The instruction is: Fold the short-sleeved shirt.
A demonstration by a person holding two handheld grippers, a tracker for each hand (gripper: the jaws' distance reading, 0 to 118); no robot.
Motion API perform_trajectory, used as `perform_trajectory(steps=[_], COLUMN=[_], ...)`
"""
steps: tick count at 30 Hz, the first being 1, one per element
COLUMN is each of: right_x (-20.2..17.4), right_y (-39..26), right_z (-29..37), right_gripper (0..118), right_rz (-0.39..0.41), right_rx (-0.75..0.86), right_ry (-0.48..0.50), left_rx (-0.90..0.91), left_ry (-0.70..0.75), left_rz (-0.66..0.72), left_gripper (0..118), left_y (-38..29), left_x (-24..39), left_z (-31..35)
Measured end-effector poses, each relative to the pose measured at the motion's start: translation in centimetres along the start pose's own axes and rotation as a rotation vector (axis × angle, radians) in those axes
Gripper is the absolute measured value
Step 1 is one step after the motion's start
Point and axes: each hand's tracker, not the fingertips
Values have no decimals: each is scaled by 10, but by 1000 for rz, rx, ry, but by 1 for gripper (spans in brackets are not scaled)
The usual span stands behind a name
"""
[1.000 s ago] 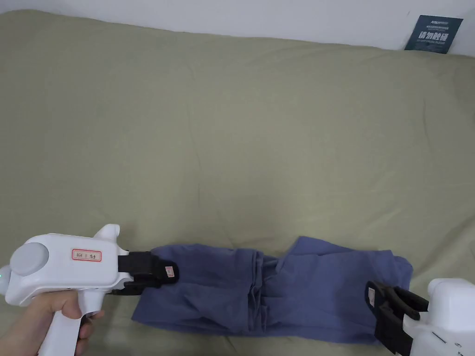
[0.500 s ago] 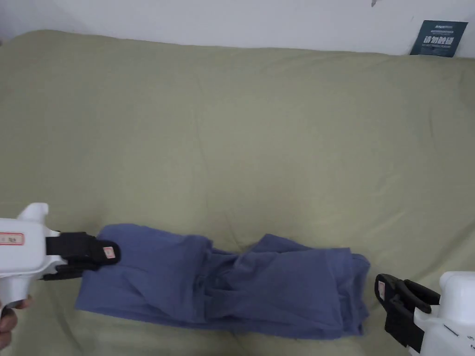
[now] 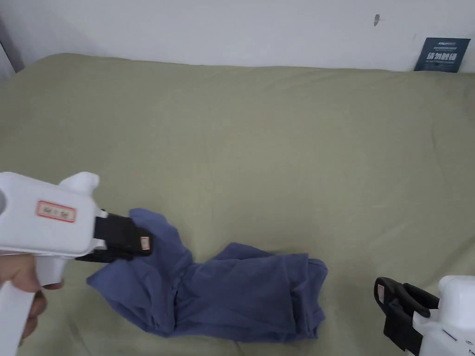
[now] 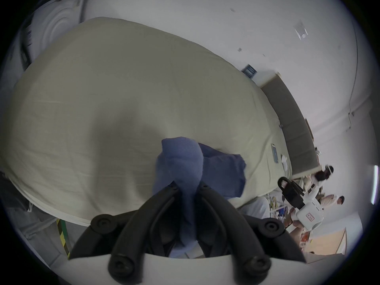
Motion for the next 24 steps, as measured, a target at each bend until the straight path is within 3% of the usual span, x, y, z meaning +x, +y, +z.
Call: perform_trajectory(steps=[12,13,15,16,21,23,24], right_x=[31,34,38,40,46,45,45], right_y=[-7,-8,-10,-10,-10,-10,-10], right_z=[6,7,9,11,14,11,10], right_gripper=[2,2,2,2,2,2,2], right_rz=[-99,-114,-134,-146,-160,-156,-156], right_rx=[13,7,9,11,4,0,-2], right_ry=[-40,-49,-57,-62,-67,-72,-72], left_rx=[-182,-194,-250,-239,-150,-99,-70], left_ry=[82,67,-11,-22,-148,-162,-177], left_rz=[-190,-177,-186,-173,-125,-135,-129], left_gripper=[11,26,98,118,118,110,98], left_y=[-12,-14,-16,-19,-15,-14,-15], left_x=[147,151,159,159,136,117,107], left_z=[-177,-192,-209,-210,-159,-133,-127])
